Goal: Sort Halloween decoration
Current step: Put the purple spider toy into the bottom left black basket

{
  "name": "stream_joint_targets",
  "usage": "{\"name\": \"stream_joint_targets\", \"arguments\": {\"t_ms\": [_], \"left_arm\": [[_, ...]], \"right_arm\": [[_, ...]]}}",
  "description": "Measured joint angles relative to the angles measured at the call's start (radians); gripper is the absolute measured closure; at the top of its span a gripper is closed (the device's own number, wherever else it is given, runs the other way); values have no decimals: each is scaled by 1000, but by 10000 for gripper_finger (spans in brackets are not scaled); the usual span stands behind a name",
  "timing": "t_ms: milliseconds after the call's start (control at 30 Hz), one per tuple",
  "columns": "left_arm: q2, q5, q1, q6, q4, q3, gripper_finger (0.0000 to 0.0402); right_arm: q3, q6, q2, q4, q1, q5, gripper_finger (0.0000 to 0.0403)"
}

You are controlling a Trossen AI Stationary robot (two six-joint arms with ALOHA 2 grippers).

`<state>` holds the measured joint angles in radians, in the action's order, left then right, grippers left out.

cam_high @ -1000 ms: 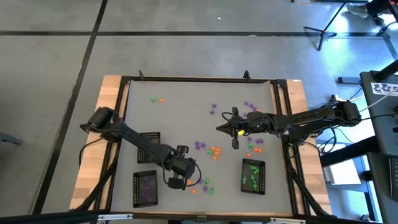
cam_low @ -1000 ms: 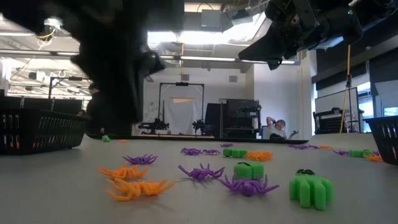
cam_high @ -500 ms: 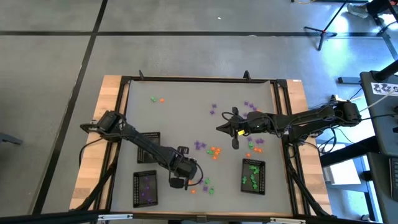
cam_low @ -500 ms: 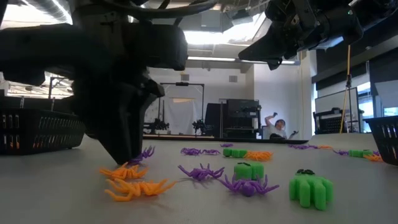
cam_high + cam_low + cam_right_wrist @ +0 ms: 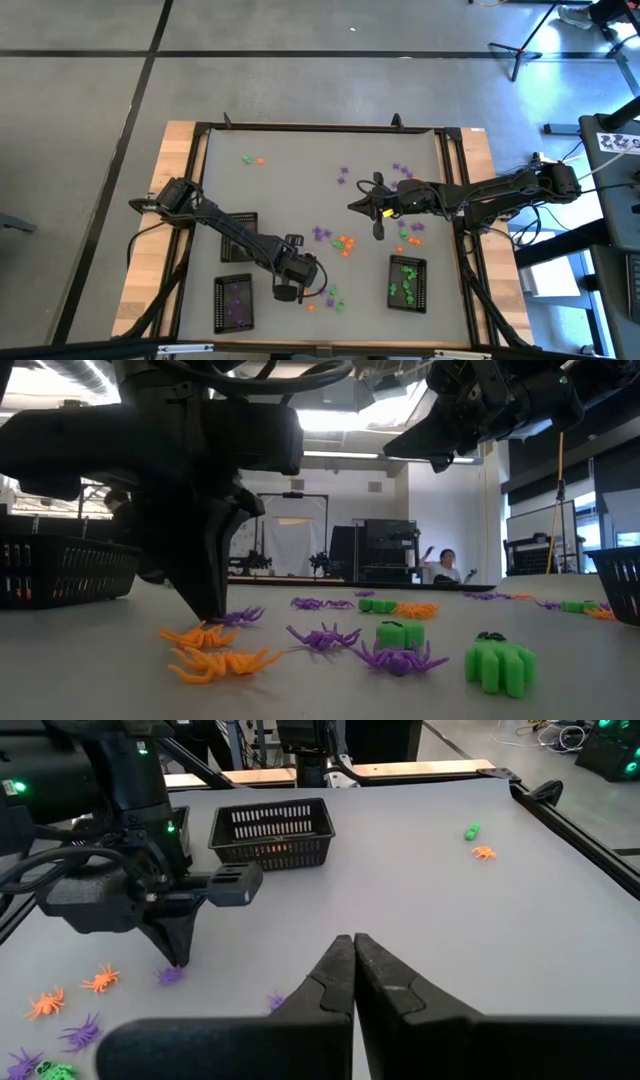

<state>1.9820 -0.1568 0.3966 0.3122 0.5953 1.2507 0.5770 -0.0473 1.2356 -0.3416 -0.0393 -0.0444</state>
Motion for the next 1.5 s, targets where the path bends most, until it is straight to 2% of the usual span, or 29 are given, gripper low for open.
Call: {"name": "stream_joint_targets", "arguments": {"t_ms": [233, 467, 567, 800, 967, 1067, 1267, 1500], "left_arm": [[2, -57, 11, -8, 109, 81, 401], [-2, -60, 52, 39, 411, 258, 401], [-3, -30, 83, 103, 583, 336, 401], [-4, 162, 181, 356, 929, 420, 401], [-4, 303, 261, 484, 940, 406, 401], [-4, 334, 301, 549, 917, 405, 401], [-4, 298, 341, 686, 904, 405, 397], [-5, 256, 338, 729, 906, 405, 337]], "right_arm": [[0, 0, 0, -1, 0, 0, 398], [0, 0, 0, -1, 0, 2, 398], [0, -1, 0, -1, 0, 3, 398], [0, -10, 0, -1, 0, 3, 398], [0, -12, 0, -6, 0, 3, 398], [0, -12, 0, -7, 0, 3, 398], [0, -12, 0, -14, 0, 3, 398], [0, -27, 0, -17, 0, 3, 398]]}}
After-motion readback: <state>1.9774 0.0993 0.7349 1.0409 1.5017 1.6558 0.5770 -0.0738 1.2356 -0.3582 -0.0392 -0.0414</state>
